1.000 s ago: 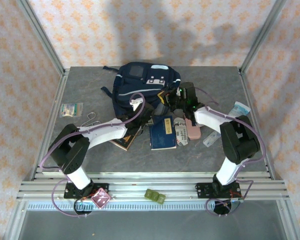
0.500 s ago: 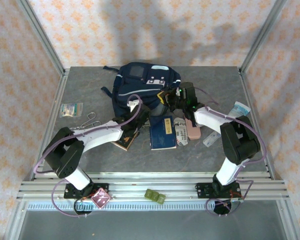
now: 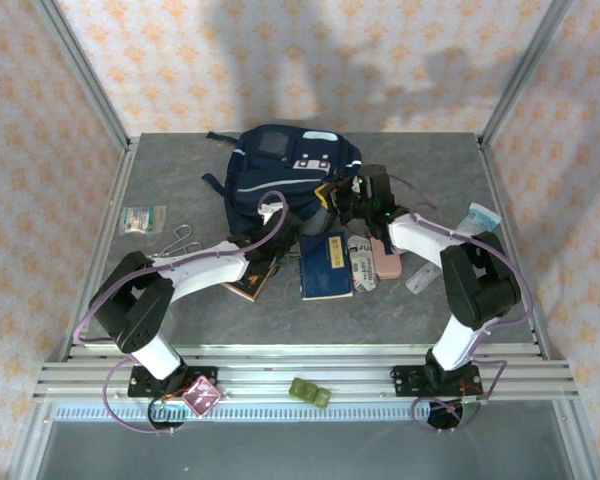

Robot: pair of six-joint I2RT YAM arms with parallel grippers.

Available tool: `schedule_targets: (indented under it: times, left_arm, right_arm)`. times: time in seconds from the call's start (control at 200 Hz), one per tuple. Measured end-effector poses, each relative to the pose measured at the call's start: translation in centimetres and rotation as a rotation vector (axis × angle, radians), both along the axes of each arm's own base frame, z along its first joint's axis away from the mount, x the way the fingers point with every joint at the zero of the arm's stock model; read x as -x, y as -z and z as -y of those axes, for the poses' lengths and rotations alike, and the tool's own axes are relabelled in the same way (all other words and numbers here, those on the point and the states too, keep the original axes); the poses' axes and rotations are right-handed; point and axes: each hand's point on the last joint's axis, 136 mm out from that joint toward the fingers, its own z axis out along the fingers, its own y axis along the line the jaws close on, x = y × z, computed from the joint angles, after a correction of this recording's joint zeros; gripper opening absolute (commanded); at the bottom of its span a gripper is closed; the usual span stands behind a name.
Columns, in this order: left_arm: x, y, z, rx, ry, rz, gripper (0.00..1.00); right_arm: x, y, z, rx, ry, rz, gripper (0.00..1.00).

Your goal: Pack the student bag

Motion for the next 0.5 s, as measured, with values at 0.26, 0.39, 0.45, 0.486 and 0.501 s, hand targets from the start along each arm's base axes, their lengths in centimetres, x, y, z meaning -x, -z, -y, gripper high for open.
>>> schedule_targets:
  times: [0.26, 0.39, 0.45, 0.486, 0.501]
  left_arm:
    - [0.5, -0.4, -4.3, -0.057, -0.035, -0.009, 0.0]
    - [0.5, -1.3, -7.9, -0.087, -0.088, 0.002, 0.0]
    - [0.3, -1.8, -8.7, -0.091, -0.093, 0.016, 0.0]
    - [0.2, -2.1, -8.9, -0.093, -0.093, 0.023, 0.0]
    - [0.2, -2.1, -9.0, -0.094, -0.094, 0.026, 0.0]
  right_arm:
    - [0.0, -0.2, 1.1, 0.024, 0.005, 0.021, 0.0]
    - [0.3, 0.1, 2.7, 0.037, 0.026, 0.022, 0.0]
    - [0.7, 0.4, 2.9, 0.04, 0.018, 0.017, 0.0]
    - [0.8, 0.7, 2.9, 0.042, 0.012, 0.014, 0.0]
    - [0.9, 0.7, 2.8, 0.042, 0.01, 0.012, 0.0]
